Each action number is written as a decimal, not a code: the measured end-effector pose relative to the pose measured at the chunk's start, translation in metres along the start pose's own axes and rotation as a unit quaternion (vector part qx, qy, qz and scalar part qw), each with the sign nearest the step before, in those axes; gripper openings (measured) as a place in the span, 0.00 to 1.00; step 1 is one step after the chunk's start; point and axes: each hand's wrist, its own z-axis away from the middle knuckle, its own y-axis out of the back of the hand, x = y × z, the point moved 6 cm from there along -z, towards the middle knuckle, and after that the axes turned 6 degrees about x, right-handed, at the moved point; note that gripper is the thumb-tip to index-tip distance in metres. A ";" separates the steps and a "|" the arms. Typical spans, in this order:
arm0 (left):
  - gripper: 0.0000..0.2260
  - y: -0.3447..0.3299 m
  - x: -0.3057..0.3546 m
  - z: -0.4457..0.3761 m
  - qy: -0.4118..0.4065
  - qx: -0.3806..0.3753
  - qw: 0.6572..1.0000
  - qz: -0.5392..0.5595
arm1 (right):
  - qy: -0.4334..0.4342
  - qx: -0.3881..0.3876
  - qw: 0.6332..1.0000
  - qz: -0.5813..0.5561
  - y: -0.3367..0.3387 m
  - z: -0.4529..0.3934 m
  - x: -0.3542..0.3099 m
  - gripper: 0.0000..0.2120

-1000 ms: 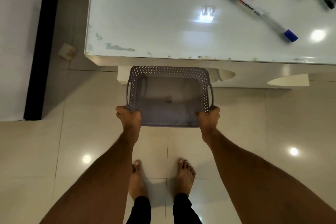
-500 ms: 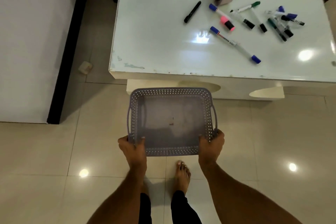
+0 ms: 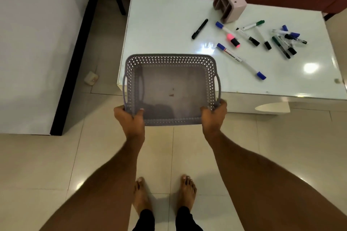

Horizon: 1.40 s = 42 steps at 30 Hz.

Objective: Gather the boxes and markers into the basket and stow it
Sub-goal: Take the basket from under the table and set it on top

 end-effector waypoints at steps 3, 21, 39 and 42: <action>0.19 -0.011 0.009 -0.035 0.002 0.003 1.000 -0.008 | 0.002 -0.032 0.999 0.034 -0.028 -0.019 -0.020 0.30; 0.23 -0.079 0.026 -0.143 0.051 -0.084 0.993 -0.068 | -0.039 -0.018 0.991 0.123 -0.101 -0.085 -0.075 0.38; 0.22 -0.055 0.043 -0.195 0.068 -0.096 0.993 0.027 | 0.320 -0.011 0.899 0.297 -0.167 -0.008 -0.157 0.39; 0.22 -0.027 0.045 -0.223 0.084 -0.084 0.992 0.043 | 0.346 -0.083 0.887 0.294 -0.214 0.025 -0.170 0.40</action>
